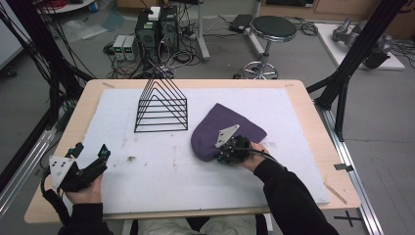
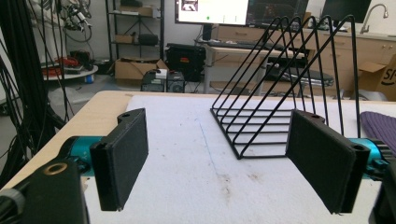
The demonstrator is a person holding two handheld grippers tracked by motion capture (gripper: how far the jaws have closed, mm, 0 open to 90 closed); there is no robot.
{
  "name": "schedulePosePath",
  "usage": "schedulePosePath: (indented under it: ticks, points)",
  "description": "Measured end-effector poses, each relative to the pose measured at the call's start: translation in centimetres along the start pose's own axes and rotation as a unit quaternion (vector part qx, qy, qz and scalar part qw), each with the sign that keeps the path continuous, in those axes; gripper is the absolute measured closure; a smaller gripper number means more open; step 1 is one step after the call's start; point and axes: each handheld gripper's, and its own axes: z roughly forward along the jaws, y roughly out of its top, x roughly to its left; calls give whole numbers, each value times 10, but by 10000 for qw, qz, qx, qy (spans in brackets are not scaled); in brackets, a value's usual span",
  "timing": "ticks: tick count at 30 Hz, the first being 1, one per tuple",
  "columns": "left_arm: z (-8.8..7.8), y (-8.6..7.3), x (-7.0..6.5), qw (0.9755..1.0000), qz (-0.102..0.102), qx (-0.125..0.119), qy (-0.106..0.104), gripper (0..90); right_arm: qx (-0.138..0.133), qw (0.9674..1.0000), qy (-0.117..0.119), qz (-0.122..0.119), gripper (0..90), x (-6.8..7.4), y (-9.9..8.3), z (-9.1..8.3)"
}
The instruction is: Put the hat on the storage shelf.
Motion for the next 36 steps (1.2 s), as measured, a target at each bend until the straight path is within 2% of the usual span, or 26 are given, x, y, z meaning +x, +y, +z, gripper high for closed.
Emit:
schedulePosePath:
  ticks: [2, 7, 13, 21, 31, 36]
  points:
    - [0, 0, 0, 10000, -2, -12, 0, 214, -133, 9998, 47, 144, 767, -2, 0, -5]
    - [0, 0, 0, 10000, -7, 18, -8, 214, -499, 9982, 101, 328, 766, -11, -4, -19]
    - [0, 0, 0, 10000, -10, -2, -4, 214, -943, 9940, 15, 556, 766, -19, -4, -37]
    - [0, 0, 0, 10000, -5, -1, -3, 214, -1247, 9904, -130, 575, 765, -28, 8, -63]
    - [0, 0, 0, 10000, -13, 0, -6, 214, -1809, 9806, -220, 718, 763, -37, 17, -92]
    - [0, 0, 0, 10000, -1, 12, -8, 215, -2129, 9735, -155, 820, 761, -40, 20, -103]
